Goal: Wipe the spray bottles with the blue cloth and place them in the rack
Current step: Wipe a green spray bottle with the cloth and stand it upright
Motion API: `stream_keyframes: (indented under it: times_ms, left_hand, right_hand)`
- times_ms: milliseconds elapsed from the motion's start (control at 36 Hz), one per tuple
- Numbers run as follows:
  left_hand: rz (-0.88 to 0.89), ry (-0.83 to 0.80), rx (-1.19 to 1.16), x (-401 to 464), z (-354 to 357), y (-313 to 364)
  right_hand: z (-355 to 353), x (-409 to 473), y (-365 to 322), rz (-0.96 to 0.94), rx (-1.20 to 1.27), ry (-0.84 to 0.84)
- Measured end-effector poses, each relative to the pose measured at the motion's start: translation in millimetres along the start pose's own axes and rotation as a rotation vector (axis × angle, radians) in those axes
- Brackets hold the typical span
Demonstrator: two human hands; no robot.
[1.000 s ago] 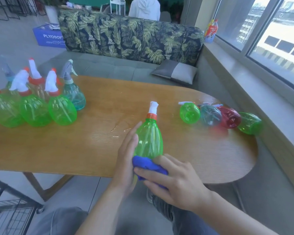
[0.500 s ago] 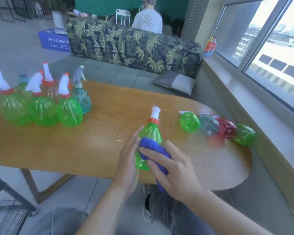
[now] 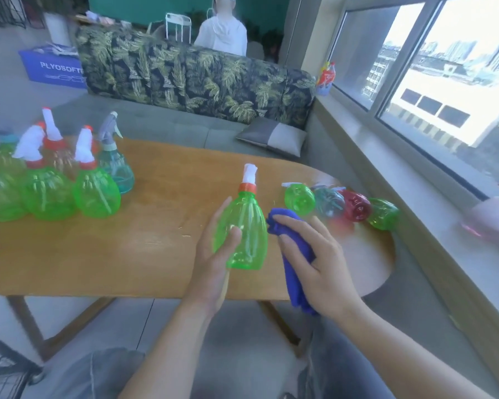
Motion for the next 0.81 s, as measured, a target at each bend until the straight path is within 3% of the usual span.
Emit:
stream_keyframes:
  times_ms: [111, 222, 583, 806]
  left_hand:
    - [-0.036, -0.023, -0.036, 5.3, 7.6, -7.6]
    - [-0.072, -0.03, -0.085, 10.1, 16.5, -18.3]
    - [-0.061, -0.007, 0.007, 24.8, 21.4, -46.8]
    - [-0.064, 0.042, 0.05, 29.2, 34.8, -51.6]
  right_hand:
    - [5.7, 4.1, 17.3, 0.229, 0.236, 0.082]
    - [15.1, 4.5, 31.5, 0.302, 0.329, 0.116]
    - [19.8, 9.9, 49.1, 0.282, 0.365, 0.106]
    - [15.3, 12.4, 65.1, 0.212, 0.153, 0.09]
Point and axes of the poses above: each hand's wrist, its own x-axis towards the middle knuckle, its own z-axis out of the palm, y = z × x, the point moved 6 cm from there along x, towards the middle knuckle, and after that the axes turned 1 degree about -z, right-handed, at the moved point
